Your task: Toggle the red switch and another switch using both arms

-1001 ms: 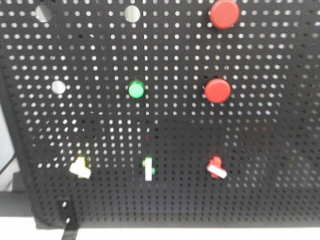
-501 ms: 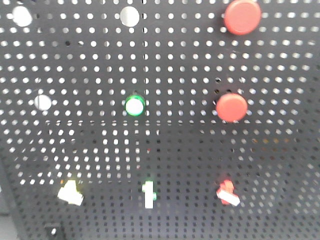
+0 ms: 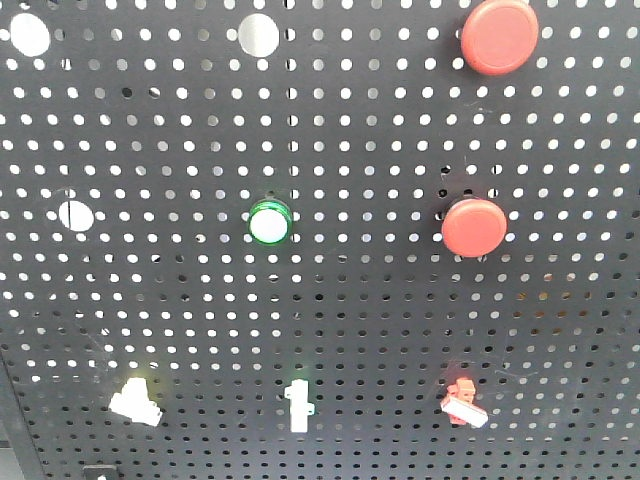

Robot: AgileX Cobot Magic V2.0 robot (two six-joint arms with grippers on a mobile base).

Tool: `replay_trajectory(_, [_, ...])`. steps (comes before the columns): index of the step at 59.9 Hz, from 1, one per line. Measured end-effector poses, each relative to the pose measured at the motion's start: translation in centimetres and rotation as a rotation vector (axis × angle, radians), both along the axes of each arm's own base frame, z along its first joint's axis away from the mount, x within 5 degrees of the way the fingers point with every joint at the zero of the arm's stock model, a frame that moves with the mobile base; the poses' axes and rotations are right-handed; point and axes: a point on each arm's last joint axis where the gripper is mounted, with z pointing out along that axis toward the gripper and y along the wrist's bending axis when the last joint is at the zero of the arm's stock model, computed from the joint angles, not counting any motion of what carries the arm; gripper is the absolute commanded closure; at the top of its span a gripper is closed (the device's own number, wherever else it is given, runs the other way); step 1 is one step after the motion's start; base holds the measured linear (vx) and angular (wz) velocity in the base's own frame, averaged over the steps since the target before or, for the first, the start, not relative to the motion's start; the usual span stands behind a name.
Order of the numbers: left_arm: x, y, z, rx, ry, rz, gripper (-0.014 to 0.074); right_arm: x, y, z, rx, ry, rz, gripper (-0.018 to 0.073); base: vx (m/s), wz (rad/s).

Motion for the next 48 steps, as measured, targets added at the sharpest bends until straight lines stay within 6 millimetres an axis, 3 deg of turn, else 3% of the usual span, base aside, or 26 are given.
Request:
replay_trajectory(36, [0.0, 0.0, 0.3, 0.002, -0.039, 0.001, 0.0594, 0.0, 0.0, 0.1, -0.002, -0.006, 0.0, 0.0566, 0.0, 0.0])
replay_trajectory(48, [0.1, 0.0, 1.2, 0.0, -0.133, 0.003, 0.0594, 0.0, 0.0, 0.9, -0.001, -0.099, 0.005, 0.0566, 0.0, 0.0])
